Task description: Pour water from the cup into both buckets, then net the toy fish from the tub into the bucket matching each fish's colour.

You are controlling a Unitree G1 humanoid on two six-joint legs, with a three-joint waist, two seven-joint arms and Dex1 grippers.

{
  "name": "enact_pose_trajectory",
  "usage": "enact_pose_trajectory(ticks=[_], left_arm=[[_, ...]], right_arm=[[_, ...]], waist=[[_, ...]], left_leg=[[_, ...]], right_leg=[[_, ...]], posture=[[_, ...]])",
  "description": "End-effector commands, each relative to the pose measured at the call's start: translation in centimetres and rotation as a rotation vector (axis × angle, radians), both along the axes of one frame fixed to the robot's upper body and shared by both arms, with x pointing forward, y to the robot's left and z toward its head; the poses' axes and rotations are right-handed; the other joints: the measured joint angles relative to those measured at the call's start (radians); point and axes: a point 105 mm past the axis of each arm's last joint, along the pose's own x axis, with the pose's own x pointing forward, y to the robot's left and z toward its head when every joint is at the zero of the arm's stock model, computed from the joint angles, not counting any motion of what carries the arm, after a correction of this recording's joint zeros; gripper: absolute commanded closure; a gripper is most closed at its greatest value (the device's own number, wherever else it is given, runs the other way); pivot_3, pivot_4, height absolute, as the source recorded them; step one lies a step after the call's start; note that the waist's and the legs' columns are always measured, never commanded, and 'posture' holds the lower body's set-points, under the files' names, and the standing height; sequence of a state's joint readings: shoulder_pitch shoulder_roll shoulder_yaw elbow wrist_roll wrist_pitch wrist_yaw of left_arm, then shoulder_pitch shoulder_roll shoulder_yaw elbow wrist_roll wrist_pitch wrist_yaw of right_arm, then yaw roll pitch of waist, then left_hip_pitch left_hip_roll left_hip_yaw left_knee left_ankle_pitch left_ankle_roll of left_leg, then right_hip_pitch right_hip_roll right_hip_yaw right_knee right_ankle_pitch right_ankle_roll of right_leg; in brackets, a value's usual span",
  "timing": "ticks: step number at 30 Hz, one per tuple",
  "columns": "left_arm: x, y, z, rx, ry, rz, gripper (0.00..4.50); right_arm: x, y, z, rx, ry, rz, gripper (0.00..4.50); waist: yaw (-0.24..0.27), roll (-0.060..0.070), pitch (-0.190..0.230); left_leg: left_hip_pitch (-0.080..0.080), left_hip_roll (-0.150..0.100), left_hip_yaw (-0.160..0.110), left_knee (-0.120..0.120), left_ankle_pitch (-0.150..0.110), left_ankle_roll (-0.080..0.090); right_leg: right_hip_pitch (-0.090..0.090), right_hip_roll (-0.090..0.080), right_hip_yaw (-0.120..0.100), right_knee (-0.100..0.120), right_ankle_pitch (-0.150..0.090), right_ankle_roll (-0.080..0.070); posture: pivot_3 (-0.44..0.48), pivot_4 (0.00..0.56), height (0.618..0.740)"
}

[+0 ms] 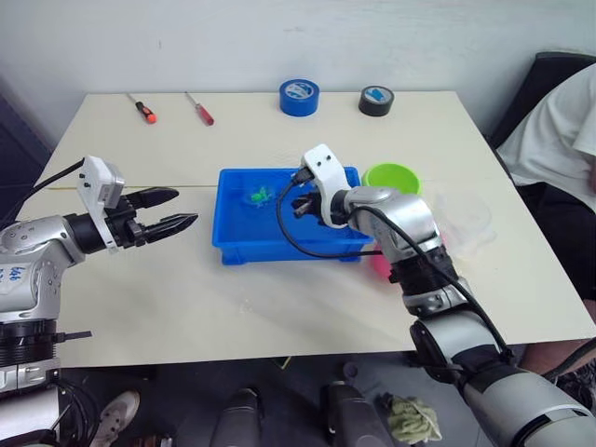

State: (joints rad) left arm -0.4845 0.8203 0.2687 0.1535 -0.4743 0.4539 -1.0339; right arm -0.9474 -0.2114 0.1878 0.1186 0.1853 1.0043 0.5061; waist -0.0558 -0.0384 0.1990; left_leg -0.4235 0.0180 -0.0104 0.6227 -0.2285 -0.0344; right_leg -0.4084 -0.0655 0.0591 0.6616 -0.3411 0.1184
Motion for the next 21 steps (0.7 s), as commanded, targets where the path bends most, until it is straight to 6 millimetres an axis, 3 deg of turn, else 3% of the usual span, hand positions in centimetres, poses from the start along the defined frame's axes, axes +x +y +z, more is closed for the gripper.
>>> enact_pose_trajectory(ticks=[1,11,18,21], left_arm=[[-0.2,-0.7,1.5,0.002,-0.049,-0.069,0.81],[0.4,-1.6,2.1,0.014,-0.053,-0.141,0.81],[1.6,-3.2,3.0,0.030,-0.087,-0.209,0.81],[2.6,-4.0,3.1,0.036,-0.110,-0.226,0.81]], right_arm=[[-2.3,-1.5,1.4,0.024,-0.054,0.062,4.50],[-4.2,-2.5,2.9,0.106,-0.094,0.124,4.50],[-4.5,-8.0,5.1,0.089,-0.183,0.039,4.50],[-4.0,-12.1,7.0,0.067,-0.247,-0.072,4.50]], waist=[[0.007,0.000,0.000],[-0.001,0.000,0.000],[0.016,0.000,0.000],[0.026,0.000,0.000]], left_leg=[[0.000,-0.001,0.000,0.000,0.000,0.000],[0.000,0.000,0.000,-0.001,0.000,0.001],[0.000,-0.002,0.000,0.000,0.000,0.001],[0.000,-0.004,0.001,0.000,0.000,0.001]], right_leg=[[0.000,0.000,0.000,-0.001,0.000,0.000],[-0.001,0.003,0.000,0.000,0.000,0.000],[0.001,0.000,0.000,-0.001,0.000,0.000],[0.001,0.000,0.000,-0.002,0.000,0.000]], posture=[[0.000,0.150,0.734],[0.000,0.150,0.734],[0.000,0.150,0.734],[0.000,0.150,0.734]])
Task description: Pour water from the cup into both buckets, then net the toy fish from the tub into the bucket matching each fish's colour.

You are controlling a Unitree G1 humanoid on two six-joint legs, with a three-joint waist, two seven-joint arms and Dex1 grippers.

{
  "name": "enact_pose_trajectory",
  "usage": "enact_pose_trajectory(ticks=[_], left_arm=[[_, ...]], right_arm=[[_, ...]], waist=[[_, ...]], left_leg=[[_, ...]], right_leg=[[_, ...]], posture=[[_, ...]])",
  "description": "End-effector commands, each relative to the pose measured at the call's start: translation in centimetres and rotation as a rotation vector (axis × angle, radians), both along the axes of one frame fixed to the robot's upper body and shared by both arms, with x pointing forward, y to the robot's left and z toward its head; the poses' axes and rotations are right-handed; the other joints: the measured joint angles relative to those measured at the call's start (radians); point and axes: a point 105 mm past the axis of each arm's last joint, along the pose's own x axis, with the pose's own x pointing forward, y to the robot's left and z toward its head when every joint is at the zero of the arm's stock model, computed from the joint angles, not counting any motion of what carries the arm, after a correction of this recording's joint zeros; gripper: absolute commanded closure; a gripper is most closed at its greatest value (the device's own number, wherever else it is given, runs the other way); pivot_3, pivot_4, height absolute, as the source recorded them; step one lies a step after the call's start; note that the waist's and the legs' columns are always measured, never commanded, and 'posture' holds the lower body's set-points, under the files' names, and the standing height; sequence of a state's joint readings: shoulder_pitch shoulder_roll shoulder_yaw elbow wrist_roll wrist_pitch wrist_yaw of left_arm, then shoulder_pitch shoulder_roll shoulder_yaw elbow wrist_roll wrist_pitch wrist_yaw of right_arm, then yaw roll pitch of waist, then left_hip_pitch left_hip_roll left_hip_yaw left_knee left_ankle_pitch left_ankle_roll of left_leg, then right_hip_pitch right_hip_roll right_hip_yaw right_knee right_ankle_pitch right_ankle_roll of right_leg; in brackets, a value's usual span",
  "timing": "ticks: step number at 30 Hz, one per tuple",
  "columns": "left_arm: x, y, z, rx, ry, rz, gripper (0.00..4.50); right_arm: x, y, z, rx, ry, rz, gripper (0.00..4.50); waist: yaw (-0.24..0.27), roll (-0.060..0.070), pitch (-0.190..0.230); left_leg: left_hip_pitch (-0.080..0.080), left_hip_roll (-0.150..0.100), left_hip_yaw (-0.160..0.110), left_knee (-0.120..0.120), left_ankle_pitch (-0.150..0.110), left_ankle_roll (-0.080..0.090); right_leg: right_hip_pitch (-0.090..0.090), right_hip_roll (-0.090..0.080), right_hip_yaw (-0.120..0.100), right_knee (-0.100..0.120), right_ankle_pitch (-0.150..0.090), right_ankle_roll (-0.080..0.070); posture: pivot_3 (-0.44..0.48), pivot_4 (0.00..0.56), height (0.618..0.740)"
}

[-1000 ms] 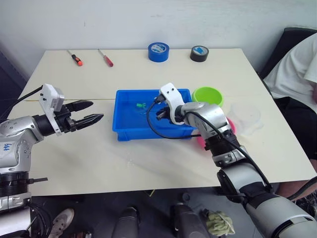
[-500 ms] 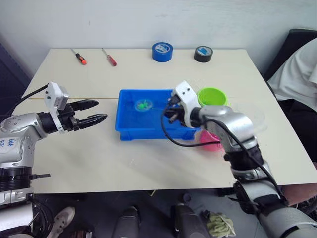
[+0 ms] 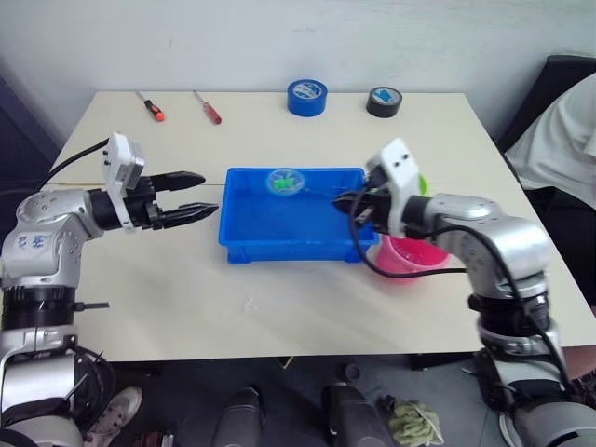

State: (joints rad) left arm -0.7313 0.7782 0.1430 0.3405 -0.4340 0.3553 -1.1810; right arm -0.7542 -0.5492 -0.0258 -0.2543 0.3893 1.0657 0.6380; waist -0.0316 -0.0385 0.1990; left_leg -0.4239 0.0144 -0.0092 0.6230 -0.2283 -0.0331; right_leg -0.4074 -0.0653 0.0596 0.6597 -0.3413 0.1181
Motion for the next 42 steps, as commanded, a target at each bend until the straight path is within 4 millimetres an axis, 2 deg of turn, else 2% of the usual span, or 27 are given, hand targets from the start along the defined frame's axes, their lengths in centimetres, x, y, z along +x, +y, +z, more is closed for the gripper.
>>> enact_pose_trajectory(ticks=[1,3,4,6,12,18,27,32,36,42], left_arm=[[0.8,-0.9,0.5,0.010,-0.046,-0.030,0.81],[1.1,-1.3,0.5,0.003,-0.047,-0.042,0.81],[1.3,-1.6,0.3,-0.003,-0.046,-0.049,0.81],[1.6,-1.8,0.1,-0.007,-0.044,-0.059,0.81],[2.1,-2.3,0.1,-0.009,-0.045,-0.079,0.81],[2.5,-2.9,0.1,-0.006,-0.042,-0.099,0.81],[2.8,-3.2,0.1,0.000,-0.037,-0.116,0.81],[2.9,-3.3,0.0,-0.001,-0.036,-0.119,0.81],[2.9,-3.3,0.0,-0.004,-0.037,-0.120,0.81],[2.9,-3.3,0.0,-0.006,-0.037,-0.117,0.81]], right_arm=[[-0.2,-4.0,3.5,0.004,-0.133,-0.090,4.50],[-0.3,-5.6,3.9,-0.019,-0.148,-0.134,4.50],[-0.5,-7.4,4.3,-0.041,-0.159,-0.187,4.50],[-1.0,-9.7,4.7,-0.071,-0.171,-0.247,4.50],[-1.9,-12.6,4.1,-0.158,-0.178,-0.341,4.50],[-1.8,-12.8,3.0,-0.338,-0.243,-0.345,4.50],[-1.4,-13.0,0.0,-0.944,-0.456,-0.263,4.50],[-1.2,-13.0,0.4,-1.153,-0.612,-0.225,4.50],[-0.9,-13.4,1.6,-1.309,-0.746,-0.232,4.50],[-0.8,-13.6,1.0,-1.350,-0.760,-0.212,4.50]], waist=[[0.004,0.000,0.000],[0.004,0.000,0.000],[0.003,0.000,0.000],[0.004,0.000,0.000],[-0.001,0.000,0.000],[0.002,0.000,0.000],[0.003,0.000,0.000],[0.001,0.000,0.000],[0.003,0.000,0.000],[0.002,0.000,0.000]], left_leg=[[0.000,0.000,0.000,0.000,0.000,0.000],[0.000,0.000,0.003,0.000,0.000,0.000],[0.000,0.000,0.004,0.000,0.000,0.000],[0.000,0.000,0.005,0.000,0.000,0.000],[0.000,0.001,0.009,0.001,0.000,0.000],[0.000,0.000,0.010,0.003,0.000,0.000],[0.000,0.000,0.011,0.005,0.000,0.000],[0.000,0.000,0.012,0.005,0.000,0.000],[0.000,0.000,0.012,0.006,0.000,0.000],[0.000,0.000,0.012,0.006,0.000,0.000]], right_leg=[[0.000,0.000,0.000,0.000,0.000,0.000],[0.000,0.001,0.000,0.000,0.000,0.000],[0.000,0.002,0.000,0.000,0.000,0.000],[0.000,0.003,0.000,-0.001,0.000,0.000],[-0.001,0.005,0.001,0.001,0.000,0.000],[0.000,0.004,0.001,0.002,0.000,0.000],[0.000,0.004,0.002,0.002,0.000,0.000],[0.000,0.004,0.003,0.002,0.000,0.000],[0.000,0.004,0.003,0.002,0.000,0.000],[0.000,0.004,0.003,0.003,0.000,0.000]], posture=[[0.000,0.150,0.734],[0.000,0.150,0.734],[0.000,0.150,0.734],[0.000,0.150,0.734],[0.000,0.150,0.734],[0.000,0.150,0.734],[0.000,0.150,0.734],[0.000,0.150,0.734],[0.000,0.150,0.734],[0.000,0.150,0.734]])
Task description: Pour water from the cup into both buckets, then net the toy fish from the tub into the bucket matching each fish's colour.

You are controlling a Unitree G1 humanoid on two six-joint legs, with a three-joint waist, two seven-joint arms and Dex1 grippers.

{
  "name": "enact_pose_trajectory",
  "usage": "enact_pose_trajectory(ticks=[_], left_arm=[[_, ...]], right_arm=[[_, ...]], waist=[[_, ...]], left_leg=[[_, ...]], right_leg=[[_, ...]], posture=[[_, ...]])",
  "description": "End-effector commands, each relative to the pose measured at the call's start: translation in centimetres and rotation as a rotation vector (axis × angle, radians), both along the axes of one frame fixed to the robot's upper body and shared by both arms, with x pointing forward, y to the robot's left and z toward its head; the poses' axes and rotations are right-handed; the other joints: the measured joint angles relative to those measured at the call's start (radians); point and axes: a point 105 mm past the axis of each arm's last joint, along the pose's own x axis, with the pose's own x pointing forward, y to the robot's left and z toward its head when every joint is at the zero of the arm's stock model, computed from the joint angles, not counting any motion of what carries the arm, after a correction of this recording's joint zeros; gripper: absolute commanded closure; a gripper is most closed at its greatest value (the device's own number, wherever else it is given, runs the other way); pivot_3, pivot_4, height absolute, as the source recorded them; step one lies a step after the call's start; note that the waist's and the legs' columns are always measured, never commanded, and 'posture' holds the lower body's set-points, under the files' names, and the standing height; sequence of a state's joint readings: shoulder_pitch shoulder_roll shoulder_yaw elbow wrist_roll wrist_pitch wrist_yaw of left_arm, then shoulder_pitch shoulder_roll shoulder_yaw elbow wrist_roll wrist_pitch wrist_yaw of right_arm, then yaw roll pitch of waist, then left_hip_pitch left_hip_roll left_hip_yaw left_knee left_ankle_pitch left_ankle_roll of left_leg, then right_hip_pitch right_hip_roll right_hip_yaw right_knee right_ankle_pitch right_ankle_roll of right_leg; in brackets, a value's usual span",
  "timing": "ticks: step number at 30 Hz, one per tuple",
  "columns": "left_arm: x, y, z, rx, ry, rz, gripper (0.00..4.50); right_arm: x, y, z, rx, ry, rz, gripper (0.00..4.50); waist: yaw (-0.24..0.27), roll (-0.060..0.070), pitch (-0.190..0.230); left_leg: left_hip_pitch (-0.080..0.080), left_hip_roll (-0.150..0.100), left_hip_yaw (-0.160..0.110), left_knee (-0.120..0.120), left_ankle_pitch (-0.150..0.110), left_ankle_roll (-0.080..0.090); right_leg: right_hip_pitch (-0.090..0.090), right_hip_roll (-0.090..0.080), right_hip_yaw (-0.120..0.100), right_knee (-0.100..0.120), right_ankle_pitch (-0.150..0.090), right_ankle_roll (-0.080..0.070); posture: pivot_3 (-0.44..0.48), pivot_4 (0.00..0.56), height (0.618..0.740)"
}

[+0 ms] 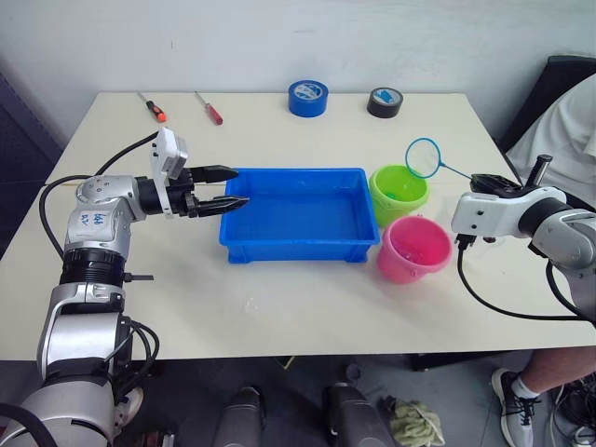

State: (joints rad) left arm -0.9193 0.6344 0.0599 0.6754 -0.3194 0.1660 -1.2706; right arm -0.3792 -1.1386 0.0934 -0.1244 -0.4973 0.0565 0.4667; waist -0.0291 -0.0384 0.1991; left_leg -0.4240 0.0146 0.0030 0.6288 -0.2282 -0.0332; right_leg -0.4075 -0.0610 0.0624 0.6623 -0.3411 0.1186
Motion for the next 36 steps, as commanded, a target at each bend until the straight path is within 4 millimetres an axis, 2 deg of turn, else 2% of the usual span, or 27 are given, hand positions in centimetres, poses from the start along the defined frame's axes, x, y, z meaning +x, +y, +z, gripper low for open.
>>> enact_pose_trajectory(ticks=[1,3,8,10,14,17,21,24,26,31,36], left_arm=[[0.0,-0.2,1.6,-0.004,-0.057,-0.011,0.81],[-0.1,-0.1,1.6,-0.005,-0.057,-0.011,0.81],[-0.8,0.5,2.1,-0.001,-0.048,-0.036,0.81],[-1.5,0.8,2.3,0.013,-0.037,-0.066,0.81],[-3.2,1.7,3.3,0.063,-0.033,-0.106,0.81],[-4.7,2.0,3.5,0.088,-0.023,-0.123,0.81],[-7.5,2.6,2.5,0.111,0.038,-0.126,0.81],[-8.6,2.8,1.9,0.123,0.066,-0.117,0.81],[-9.6,2.9,1.3,0.160,0.088,-0.116,0.81],[-10.9,1.2,1.2,0.136,0.091,-0.164,0.81],[-12.0,-0.1,-0.5,0.162,0.122,-0.224,0.81]], right_arm=[[-0.1,-0.1,1.0,-0.024,-0.040,0.005,4.50],[-0.1,0.2,1.1,0.011,-0.037,0.012,4.50],[-0.3,1.7,3.5,0.398,0.006,0.052,4.50],[-0.7,3.1,4.3,0.554,0.078,0.130,4.50],[-2.2,6.4,4.7,0.695,0.301,0.311,4.50],[-3.7,9.1,3.5,0.757,0.520,0.438,4.50],[-5.3,12.1,0.9,0.797,0.774,0.575,4.50],[-5.5,12.8,-0.6,0.790,0.838,0.614,4.50],[-6.2,14.0,-2.4,0.789,0.945,0.652,4.50],[-6.8,16.3,-5.2,0.768,1.053,0.707,4.50],[-7.4,18.6,-8.7,0.766,1.144,0.726,4.50]], waist=[[0.000,0.000,0.000],[0.000,0.000,0.000],[-0.003,0.000,0.000],[-0.003,0.000,0.000],[-0.002,0.000,0.000],[-0.001,0.000,0.000],[-0.006,0.000,0.000],[-0.005,0.000,0.000],[-0.003,0.000,0.000],[0.001,0.000,0.000],[-0.001,0.000,0.000]], left_leg=[[0.000,0.000,0.000,0.000,0.000,0.000],[0.000,0.000,0.000,0.000,0.000,0.000],[0.000,0.001,0.000,0.001,0.000,0.000],[0.001,0.001,0.000,0.001,0.001,-0.001],[0.001,0.002,-0.001,0.000,0.001,-0.001],[0.001,0.005,-0.003,0.001,0.000,-0.001],[0.004,0.006,-0.006,0.001,0.000,0.000],[0.004,0.007,-0.011,0.001,0.000,0.000],[0.004,0.006,-0.012,0.001,0.000,0.000],[0.004,0.006,-0.016,0.001,0.000,0.000],[0.004,0.005,-0.017,0.001,0.000,0.000]], right_leg=[[0.000,0.000,0.000,0.000,0.000,0.000],[0.000,0.000,0.000,0.000,0.000,0.000],[0.000,0.001,0.000,0.001,0.000,0.000],[0.000,0.001,0.000,0.003,0.000,0.000],[0.001,0.001,0.000,0.002,0.000,0.000],[0.002,0.001,-0.002,0.001,0.000,0.000],[0.007,0.000,-0.002,-0.001,0.000,0.000],[0.008,-0.001,-0.003,-0.002,0.000,0.000],[0.008,-0.001,-0.004,-0.002,0.000,0.000],[0.009,-0.001,-0.005,-0.002,0.000,0.000],[0.010,-0.001,-0.006,-0.003,0.000,0.000]], posture=[[0.000,0.150,0.734],[0.000,0.150,0.734],[0.000,0.150,0.734],[0.000,0.150,0.734],[0.000,0.150,0.734],[0.000,0.150,0.734],[0.000,0.150,0.734],[0.000,0.150,0.734],[0.000,0.150,0.734],[0.000,0.150,0.734],[0.000,0.150,0.734]])
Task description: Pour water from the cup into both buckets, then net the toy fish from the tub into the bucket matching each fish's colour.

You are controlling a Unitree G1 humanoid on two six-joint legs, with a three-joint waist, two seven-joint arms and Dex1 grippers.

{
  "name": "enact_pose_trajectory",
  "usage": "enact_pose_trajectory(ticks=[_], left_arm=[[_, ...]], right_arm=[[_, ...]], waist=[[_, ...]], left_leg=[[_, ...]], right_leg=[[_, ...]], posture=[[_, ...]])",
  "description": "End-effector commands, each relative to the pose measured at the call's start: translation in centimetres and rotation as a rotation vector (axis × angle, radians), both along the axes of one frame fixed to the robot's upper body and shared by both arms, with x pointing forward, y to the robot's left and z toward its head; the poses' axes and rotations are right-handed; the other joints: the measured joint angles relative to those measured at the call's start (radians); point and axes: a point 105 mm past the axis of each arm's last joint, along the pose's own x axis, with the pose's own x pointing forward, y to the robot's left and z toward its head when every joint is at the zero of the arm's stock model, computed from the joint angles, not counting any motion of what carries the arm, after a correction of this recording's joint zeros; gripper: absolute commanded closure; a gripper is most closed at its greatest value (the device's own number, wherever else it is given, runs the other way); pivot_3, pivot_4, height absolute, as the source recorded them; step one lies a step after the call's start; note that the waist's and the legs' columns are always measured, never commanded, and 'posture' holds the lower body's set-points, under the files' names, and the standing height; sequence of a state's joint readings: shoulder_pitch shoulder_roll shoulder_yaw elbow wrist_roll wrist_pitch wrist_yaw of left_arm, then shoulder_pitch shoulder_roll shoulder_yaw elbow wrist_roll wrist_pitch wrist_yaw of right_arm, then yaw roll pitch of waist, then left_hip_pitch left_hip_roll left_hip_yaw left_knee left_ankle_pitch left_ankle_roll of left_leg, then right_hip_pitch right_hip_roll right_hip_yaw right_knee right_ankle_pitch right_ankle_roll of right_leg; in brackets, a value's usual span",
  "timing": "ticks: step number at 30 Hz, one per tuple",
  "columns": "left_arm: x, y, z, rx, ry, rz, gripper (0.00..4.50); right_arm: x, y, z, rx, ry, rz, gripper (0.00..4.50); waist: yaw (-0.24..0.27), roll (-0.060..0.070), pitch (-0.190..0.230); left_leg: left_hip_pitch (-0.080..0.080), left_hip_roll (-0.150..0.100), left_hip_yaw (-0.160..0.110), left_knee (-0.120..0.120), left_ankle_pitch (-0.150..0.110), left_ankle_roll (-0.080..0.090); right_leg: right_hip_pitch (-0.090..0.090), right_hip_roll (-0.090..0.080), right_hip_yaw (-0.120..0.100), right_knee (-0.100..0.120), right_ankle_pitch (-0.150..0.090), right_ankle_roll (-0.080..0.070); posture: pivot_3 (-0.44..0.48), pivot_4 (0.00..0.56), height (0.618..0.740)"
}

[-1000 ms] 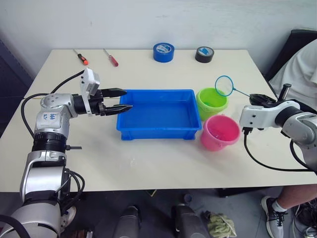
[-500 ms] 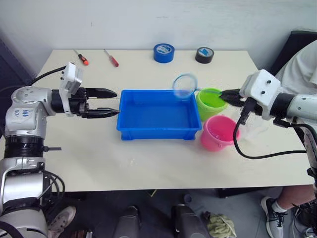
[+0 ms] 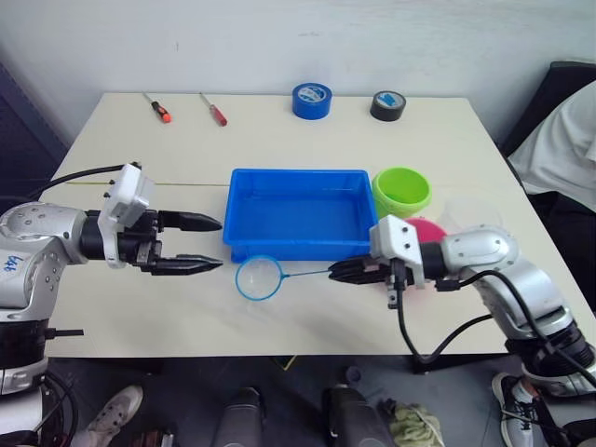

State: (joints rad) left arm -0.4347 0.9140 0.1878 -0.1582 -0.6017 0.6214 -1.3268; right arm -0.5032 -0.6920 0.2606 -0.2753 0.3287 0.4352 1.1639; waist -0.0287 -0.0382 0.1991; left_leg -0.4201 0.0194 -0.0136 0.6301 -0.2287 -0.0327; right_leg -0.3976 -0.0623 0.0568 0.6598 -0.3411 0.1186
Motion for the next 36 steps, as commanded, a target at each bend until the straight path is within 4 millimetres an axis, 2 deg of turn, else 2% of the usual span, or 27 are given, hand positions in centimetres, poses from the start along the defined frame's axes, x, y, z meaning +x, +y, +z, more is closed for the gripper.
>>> enact_pose_trajectory(ticks=[1,8,18,23,28,29,33,36], left_arm=[[-0.8,-0.7,-0.6,0.025,-0.011,-0.044,0.81],[-0.6,-1.0,-2.2,0.087,-0.012,-0.074,0.81],[-0.7,-1.1,-3.4,0.124,-0.031,-0.085,0.81],[-0.7,-1.3,-3.5,0.117,-0.034,-0.079,0.81],[-0.2,-1.2,-3.4,0.097,-0.034,-0.048,0.77],[-0.2,-1.2,-3.4,0.094,-0.033,-0.044,0.77],[0.4,-1.1,-4.0,0.085,-0.005,0.036,0.77],[0.8,-0.8,-4.4,0.095,-0.002,0.125,0.77]], right_arm=[[-0.4,1.5,-2.0,-0.007,0.023,0.036,4.50],[1.5,2.6,-4.5,-0.039,0.042,0.028,4.50],[4.4,3.0,-5.0,-0.038,0.014,-0.005,4.50],[4.8,2.7,-5.4,-0.064,0.008,0.001,4.50],[5.1,2.3,-5.5,-0.080,0.010,-0.015,2.47],[5.1,2.3,-5.5,-0.079,0.006,-0.019,1.86],[4.2,0.5,-4.7,-0.105,-0.008,-0.035,0.04],[2.8,-0.9,-3.6,-0.100,-0.017,-0.057,0.04]], waist=[[-0.004,0.000,0.000],[-0.002,0.000,0.000],[-0.004,0.000,0.000],[-0.003,0.000,0.000],[-0.004,0.000,0.000],[-0.004,0.000,0.000],[-0.001,0.001,0.000],[0.002,0.001,0.001]], left_leg=[[0.000,0.000,0.000,0.000,0.000,0.000],[0.001,-0.001,0.000,0.000,0.000,0.000],[0.001,-0.001,0.000,-0.001,0.000,0.000],[0.001,-0.001,0.000,0.000,0.000,0.000],[0.001,-0.001,0.000,0.000,0.000,0.000],[0.001,-0.001,0.000,0.000,0.000,0.000],[0.001,-0.001,0.000,0.000,0.000,0.000],[0.000,-0.002,-0.001,-0.001,0.000,0.000]], right_leg=[[0.000,0.000,0.000,0.000,0.000,0.000],[0.000,0.001,0.000,0.001,0.000,0.000],[0.000,0.001,0.000,0.001,0.000,0.000],[0.000,0.000,0.000,0.001,0.000,0.000],[0.000,0.000,0.000,0.001,0.000,0.000],[0.000,0.000,0.000,0.001,0.000,0.000],[0.000,0.000,0.000,0.001,0.000,0.000],[0.000,-0.001,-0.001,0.000,0.000,0.000]], posture=[[0.000,0.150,0.734],[0.000,0.150,0.734],[0.000,0.150,0.734],[0.000,0.150,0.734],[0.000,0.150,0.734],[0.000,0.150,0.734],[0.000,0.150,0.734],[0.000,0.150,0.734]])
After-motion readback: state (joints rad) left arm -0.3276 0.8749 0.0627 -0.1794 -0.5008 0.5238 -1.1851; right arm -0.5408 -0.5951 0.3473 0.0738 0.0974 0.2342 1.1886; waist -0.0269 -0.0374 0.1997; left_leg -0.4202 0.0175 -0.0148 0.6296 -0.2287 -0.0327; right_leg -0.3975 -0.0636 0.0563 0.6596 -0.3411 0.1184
